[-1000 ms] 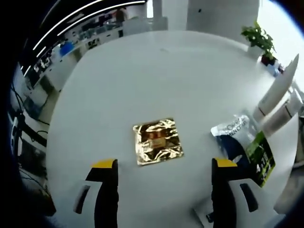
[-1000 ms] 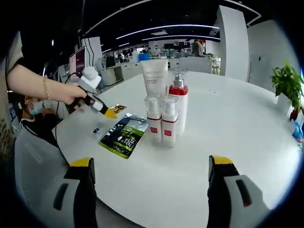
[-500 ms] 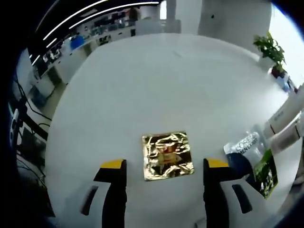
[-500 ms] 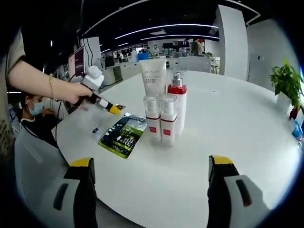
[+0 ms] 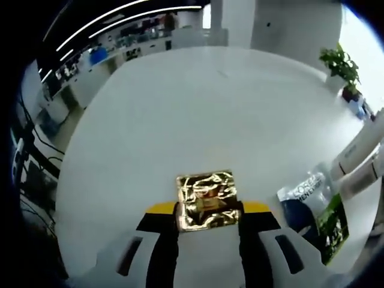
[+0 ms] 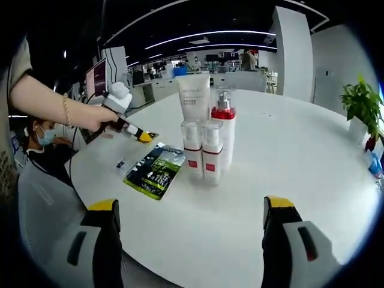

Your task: Arrange the skincare products in the storage area until every visible bottle or jar stands upright without overlapping.

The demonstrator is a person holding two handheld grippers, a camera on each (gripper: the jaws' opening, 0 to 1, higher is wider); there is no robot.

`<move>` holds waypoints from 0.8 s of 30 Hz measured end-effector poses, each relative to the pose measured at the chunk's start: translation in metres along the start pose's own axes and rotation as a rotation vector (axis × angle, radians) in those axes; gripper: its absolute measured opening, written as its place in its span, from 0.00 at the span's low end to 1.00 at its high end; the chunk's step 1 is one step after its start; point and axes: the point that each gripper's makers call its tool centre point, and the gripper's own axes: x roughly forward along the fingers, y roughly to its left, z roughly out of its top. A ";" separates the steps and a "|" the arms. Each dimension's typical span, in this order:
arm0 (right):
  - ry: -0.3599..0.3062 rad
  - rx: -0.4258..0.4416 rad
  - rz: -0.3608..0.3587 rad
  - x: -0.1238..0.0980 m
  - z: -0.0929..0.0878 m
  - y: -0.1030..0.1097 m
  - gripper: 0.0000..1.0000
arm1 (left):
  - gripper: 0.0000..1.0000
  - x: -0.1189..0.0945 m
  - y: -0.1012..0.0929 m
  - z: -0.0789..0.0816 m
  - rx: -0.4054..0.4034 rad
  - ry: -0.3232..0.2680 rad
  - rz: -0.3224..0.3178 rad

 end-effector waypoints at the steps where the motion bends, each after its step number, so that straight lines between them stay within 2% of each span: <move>1: 0.000 0.000 0.001 0.000 0.000 0.000 0.99 | 0.35 -0.001 -0.001 0.000 0.001 -0.002 0.000; 13: -0.007 -0.004 0.009 0.000 0.002 0.002 0.99 | 0.35 -0.024 -0.009 0.009 0.016 -0.080 -0.015; 24: -0.010 -0.010 0.021 0.000 0.002 0.005 0.98 | 0.35 -0.044 -0.018 0.005 0.005 -0.124 -0.037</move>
